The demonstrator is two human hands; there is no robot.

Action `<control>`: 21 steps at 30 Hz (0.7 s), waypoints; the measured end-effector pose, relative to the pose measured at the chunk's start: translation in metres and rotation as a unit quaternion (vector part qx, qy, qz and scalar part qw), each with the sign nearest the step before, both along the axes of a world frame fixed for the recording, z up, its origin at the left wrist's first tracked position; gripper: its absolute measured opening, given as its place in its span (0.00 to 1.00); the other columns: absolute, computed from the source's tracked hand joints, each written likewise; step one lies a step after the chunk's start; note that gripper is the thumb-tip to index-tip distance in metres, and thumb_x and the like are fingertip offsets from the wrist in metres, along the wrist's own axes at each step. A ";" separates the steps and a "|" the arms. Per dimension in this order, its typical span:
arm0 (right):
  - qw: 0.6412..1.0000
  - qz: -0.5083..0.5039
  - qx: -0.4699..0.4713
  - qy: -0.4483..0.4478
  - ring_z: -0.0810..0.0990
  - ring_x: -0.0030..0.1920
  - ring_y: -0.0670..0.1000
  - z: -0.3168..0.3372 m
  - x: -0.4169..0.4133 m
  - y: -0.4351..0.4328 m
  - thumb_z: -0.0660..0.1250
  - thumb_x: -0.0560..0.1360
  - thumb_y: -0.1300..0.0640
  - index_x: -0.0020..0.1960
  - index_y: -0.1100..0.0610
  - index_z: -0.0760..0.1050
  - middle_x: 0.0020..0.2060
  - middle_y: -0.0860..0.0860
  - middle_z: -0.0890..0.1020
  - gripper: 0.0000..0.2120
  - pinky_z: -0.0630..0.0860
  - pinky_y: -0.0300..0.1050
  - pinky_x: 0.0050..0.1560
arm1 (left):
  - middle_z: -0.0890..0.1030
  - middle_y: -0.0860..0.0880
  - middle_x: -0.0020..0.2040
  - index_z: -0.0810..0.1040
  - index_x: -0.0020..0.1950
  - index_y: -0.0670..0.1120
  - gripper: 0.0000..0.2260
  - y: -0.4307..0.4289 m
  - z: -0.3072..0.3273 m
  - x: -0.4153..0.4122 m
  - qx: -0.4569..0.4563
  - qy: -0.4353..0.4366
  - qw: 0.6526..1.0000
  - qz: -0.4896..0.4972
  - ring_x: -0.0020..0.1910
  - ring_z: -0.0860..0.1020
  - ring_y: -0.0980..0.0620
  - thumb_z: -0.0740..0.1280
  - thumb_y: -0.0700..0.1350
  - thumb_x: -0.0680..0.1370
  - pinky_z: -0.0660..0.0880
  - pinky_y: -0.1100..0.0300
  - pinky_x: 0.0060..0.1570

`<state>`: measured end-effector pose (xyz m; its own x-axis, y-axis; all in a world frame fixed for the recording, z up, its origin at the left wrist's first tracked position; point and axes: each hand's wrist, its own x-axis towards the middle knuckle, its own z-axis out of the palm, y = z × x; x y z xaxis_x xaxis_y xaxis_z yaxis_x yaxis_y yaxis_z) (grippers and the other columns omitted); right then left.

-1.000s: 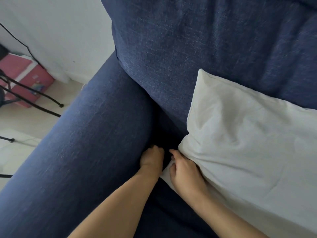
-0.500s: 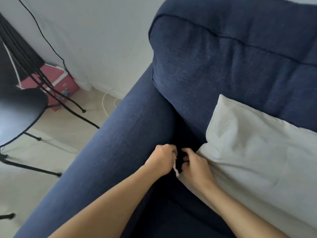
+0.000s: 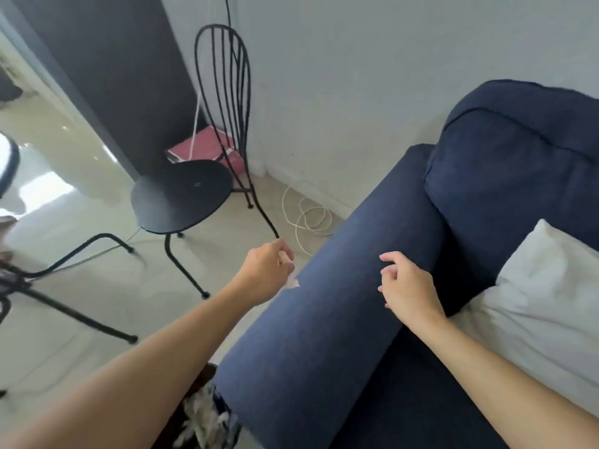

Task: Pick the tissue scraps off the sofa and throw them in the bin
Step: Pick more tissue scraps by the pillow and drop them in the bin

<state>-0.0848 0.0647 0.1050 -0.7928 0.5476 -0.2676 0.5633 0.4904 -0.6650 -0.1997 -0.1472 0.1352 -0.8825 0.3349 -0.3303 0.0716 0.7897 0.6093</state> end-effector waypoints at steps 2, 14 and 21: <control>1.000 0.028 0.004 -0.003 0.83 0.51 0.55 0.009 -0.012 -0.049 0.54 0.79 0.59 0.68 0.47 0.73 0.49 0.48 0.82 0.21 0.84 0.59 0.50 | 0.81 0.45 0.44 0.77 0.51 0.45 0.08 -0.062 -0.013 -0.001 0.005 -0.034 0.999 0.031 0.39 0.78 0.46 0.58 0.40 0.80 0.74 0.58 0.35; 0.984 0.178 0.004 0.015 0.86 0.40 0.57 -0.036 -0.036 -0.293 0.57 0.80 0.61 0.67 0.50 0.73 0.42 0.55 0.85 0.18 0.82 0.61 0.37 | 0.77 0.45 0.58 0.76 0.63 0.47 0.14 -0.314 -0.175 0.084 -0.081 -0.139 0.981 0.111 0.50 0.77 0.46 0.60 0.41 0.80 0.76 0.57 0.46; 0.988 0.157 0.005 -0.007 0.86 0.38 0.48 -0.079 -0.022 -0.327 0.57 0.82 0.59 0.68 0.49 0.73 0.42 0.51 0.84 0.17 0.85 0.56 0.39 | 0.64 0.45 0.77 0.58 0.80 0.49 0.29 -0.353 -0.247 0.113 -0.078 -0.176 0.978 0.086 0.74 0.65 0.45 0.64 0.42 0.80 0.65 0.53 0.70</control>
<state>-0.1066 -0.2620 0.0257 -0.9199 0.2788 -0.2757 0.3921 0.6486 -0.6524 -0.0869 -0.5003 -0.1123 -0.7444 0.1131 -0.6580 -0.2624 0.8567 0.4441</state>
